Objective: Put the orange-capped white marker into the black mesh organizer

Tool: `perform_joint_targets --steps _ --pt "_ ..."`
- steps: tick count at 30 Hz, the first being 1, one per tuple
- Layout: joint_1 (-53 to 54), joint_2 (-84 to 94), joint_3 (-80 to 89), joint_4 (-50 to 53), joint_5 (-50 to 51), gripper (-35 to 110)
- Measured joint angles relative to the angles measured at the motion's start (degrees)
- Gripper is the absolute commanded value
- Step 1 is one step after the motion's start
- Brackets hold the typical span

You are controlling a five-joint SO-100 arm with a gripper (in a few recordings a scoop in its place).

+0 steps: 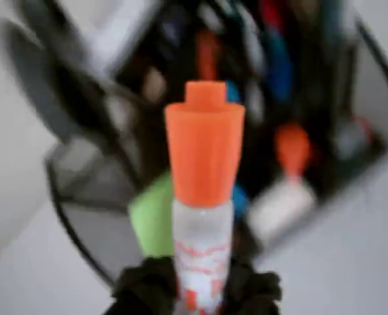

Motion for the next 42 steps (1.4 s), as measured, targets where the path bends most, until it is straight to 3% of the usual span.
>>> perform_joint_targets --steps 8,15,24,33,42 --pt "4.7 -8.4 9.8 -39.4 -17.8 0" --pt "4.1 -19.9 10.8 -65.7 -22.6 0" --pt "0.9 -30.2 10.9 -76.9 -23.5 0" --pt "1.3 -38.9 11.7 -84.0 -25.0 34" --pt "3.1 -43.2 18.9 -96.2 -29.2 40"
